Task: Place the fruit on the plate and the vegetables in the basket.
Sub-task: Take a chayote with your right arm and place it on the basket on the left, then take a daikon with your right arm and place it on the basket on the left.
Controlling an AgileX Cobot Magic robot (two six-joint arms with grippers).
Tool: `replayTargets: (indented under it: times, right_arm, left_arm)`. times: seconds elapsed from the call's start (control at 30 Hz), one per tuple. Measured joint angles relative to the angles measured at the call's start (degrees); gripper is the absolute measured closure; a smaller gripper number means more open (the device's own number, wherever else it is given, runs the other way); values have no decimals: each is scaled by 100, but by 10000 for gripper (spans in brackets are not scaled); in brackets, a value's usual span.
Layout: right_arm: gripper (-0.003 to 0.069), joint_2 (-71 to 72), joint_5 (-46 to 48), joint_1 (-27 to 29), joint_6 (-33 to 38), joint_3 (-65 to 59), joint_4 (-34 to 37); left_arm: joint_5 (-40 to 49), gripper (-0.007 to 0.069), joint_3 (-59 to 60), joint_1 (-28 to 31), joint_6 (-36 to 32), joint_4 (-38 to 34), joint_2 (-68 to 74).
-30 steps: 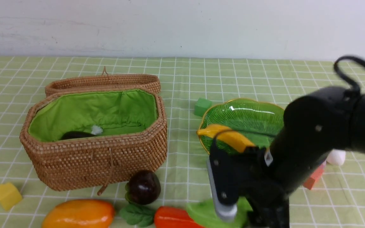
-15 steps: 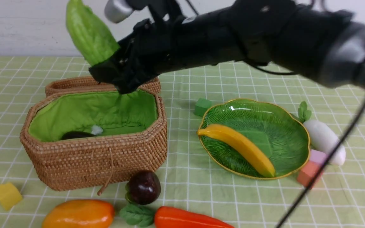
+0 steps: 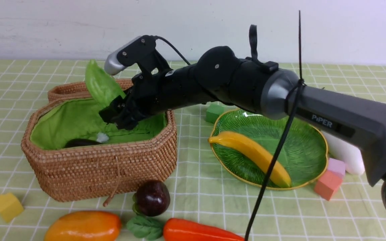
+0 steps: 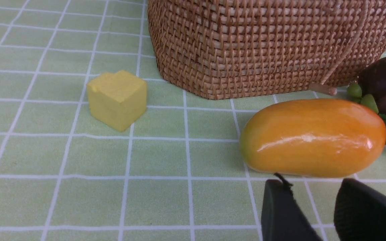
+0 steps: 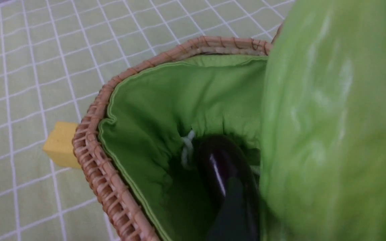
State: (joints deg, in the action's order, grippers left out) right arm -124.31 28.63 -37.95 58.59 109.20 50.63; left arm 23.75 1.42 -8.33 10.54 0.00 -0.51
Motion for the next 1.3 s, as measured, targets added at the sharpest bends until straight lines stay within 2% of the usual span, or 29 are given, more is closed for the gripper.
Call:
replayTargets:
  times: [0.03,0.1,0.23,0.3,0.33,0.4,0.43,0.5,0.63,0.67,0.73,0.87,0.97,1.1,1.3]
  right_arm:
    - [7,62,130,0,-4,0,-161]
    - [-15,201,422,0,-22,0,-403]
    - [-1,616,1330,18,-292,5,-1155]
    - [22,858,2018,77,-715,5,-2052]
    - [32,991,2340,167,-1077,5,-2697]
    - [48,1124,2620,350,-1673,5,-3478]
    - [55,1219,2732,578,-2194,-1,-4079]
    - [67,1388,2687,1096,-3460,-155,-4815]
    - [75,1713,2421,2244,-5279,-740,-5323]
    - [75,1727,2413,2301,-5338,-774,-5329]
    - [77,1824,2418,2925,-5755,-1173,-5336]
    - [78,1842,2354,3710,-5493,-1807,-5063]
    - [78,1842,2257,4034,-4729,-2055,-4629]
    - [78,1842,2076,4211,-3340,-2113,-3882]
    - [78,1667,1874,4211,-2830,-2113,-3676]
  left_arm:
    - [0,386,0,0,0,0,0]
    - [0,386,0,0,0,0,0]
    - [0,386,0,0,0,0,0]
    - [0,386,0,0,0,0,0]
    - [0,386,0,0,0,0,0]
    - [0,386,0,0,0,0,0]
    - [0,386,0,0,0,0,0]
    - [0,386,0,0,0,0,0]
    - [0,386,0,0,0,0,0]
    - [0,386,0,0,0,0,0]
    - [0,386,0,0,0,0,0]
    - [0,386,0,0,0,0,0]
    - [0,386,0,0,0,0,0]
    - [0,386,0,0,0,0,0]
    - [0,386,0,0,0,0,0]
